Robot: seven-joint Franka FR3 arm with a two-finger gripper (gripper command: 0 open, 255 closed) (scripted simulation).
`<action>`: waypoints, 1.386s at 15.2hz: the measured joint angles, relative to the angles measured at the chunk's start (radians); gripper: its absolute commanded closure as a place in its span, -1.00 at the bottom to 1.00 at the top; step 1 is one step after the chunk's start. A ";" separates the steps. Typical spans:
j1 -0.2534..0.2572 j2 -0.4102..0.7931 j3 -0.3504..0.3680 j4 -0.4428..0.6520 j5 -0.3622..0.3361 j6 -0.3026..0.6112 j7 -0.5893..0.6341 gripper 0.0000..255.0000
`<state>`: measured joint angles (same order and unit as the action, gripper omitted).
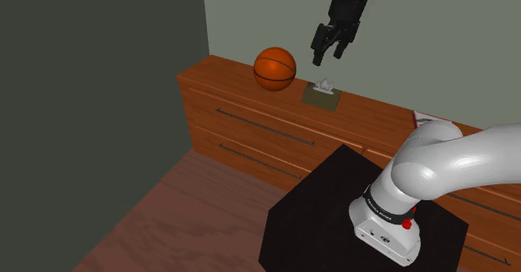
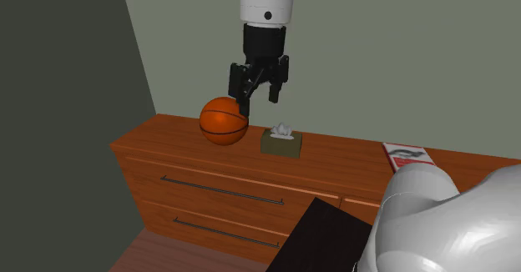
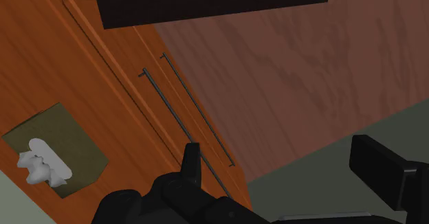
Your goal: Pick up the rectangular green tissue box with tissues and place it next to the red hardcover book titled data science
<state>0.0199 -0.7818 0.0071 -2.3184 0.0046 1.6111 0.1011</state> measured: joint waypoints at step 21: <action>-0.134 0.424 -0.149 -0.054 -0.365 0.361 -0.233 -1.00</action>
<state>-0.1137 -0.3579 -0.1421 -2.3724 -0.3603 1.9717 -0.1318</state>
